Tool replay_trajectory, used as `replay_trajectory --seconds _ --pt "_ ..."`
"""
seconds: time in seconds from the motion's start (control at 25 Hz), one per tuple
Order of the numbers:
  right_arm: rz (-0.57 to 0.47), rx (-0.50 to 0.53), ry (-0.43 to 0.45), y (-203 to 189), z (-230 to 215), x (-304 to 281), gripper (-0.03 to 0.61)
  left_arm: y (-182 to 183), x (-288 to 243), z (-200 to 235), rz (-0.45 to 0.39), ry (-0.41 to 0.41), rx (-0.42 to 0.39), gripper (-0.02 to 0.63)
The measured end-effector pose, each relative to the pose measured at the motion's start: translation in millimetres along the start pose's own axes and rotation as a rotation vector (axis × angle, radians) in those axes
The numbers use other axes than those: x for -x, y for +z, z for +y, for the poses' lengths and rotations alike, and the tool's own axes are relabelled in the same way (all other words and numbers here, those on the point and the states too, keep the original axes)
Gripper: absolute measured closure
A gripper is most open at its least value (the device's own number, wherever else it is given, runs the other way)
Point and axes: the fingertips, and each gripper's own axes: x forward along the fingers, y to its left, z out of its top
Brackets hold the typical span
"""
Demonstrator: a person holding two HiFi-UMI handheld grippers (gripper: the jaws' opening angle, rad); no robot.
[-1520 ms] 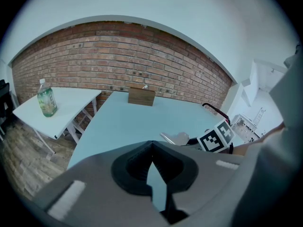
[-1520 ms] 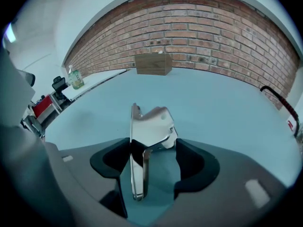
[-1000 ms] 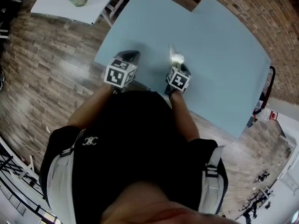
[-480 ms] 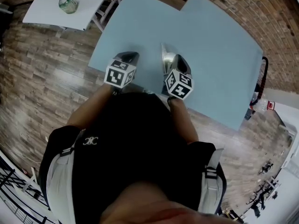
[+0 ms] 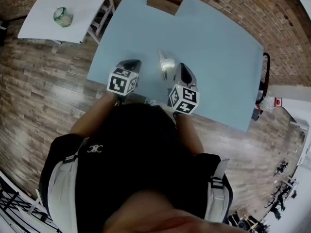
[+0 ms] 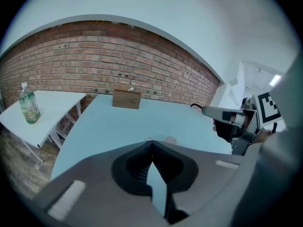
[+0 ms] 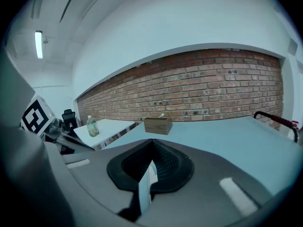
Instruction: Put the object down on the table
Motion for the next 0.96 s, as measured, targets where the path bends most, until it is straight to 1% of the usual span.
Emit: replay_trajectory --seconds 0.24,0.48,0.6,0.8,0.96 --pt "-0.014 -0.058 0.031 -7.2 -0.8 6.7 0.566 1.7 -1.1 -6.8 0.001 -0.012 -0.038 0.614" --pt "0.006 -0.079 0.045 -15.5 3.8 8.4 0.566 -2.1 1.9 -6.8 0.012 -0.011 -0.04 0.614" --pt "0.011 -0.074 0.05 -14.4 4.6 3.7 0.566 -0.3 1.7 -4.5 0.008 -0.007 -0.039 0.614" --pt "0.018 -0.038 0.059 -13.5 8.8 -4.1 0.565 0.6 -1.2 1.9 0.012 -0.004 -0.042 0.614" --pt "0.029 -0.033 0.069 -15.3 12.6 -9.9 0.565 3.6 -1.6 8.2 0.008 0.005 -0.035 0.614"
